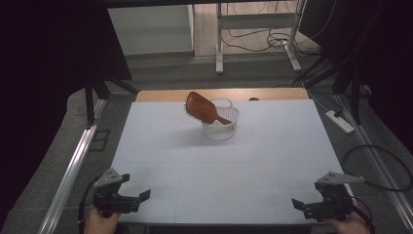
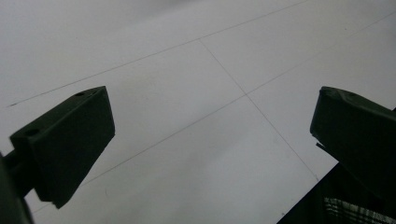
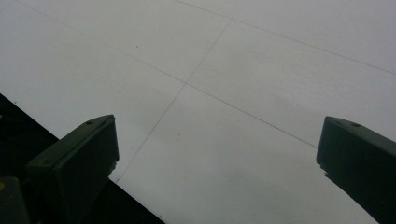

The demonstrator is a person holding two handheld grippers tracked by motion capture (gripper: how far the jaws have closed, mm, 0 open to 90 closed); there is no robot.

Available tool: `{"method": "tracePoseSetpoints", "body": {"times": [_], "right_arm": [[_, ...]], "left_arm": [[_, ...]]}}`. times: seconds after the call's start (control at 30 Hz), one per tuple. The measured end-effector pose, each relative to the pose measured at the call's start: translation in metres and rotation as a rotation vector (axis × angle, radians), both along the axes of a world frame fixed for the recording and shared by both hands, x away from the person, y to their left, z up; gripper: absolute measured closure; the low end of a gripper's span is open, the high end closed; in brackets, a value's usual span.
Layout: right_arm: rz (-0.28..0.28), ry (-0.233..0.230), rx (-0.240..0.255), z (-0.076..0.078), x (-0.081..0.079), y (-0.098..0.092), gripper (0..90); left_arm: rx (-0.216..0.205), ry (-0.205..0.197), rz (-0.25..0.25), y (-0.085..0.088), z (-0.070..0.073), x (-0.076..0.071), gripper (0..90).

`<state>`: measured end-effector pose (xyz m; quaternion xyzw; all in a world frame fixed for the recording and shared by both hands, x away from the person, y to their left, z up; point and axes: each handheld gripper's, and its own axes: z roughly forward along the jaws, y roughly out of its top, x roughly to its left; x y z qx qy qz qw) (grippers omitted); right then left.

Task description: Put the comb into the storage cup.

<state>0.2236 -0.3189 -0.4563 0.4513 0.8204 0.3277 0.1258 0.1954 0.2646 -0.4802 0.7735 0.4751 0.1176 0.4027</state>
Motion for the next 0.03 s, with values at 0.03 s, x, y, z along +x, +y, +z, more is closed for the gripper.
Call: {"method": "tracePoseSetpoints", "body": {"times": [0.03], "right_arm": [[-0.001, 0.0, -0.002, -0.0003, 0.0002, -0.0002, 0.0]], "left_arm": [[0.0, 0.002, -0.001, -0.0002, 0.0, 0.0002, 0.0]]}}
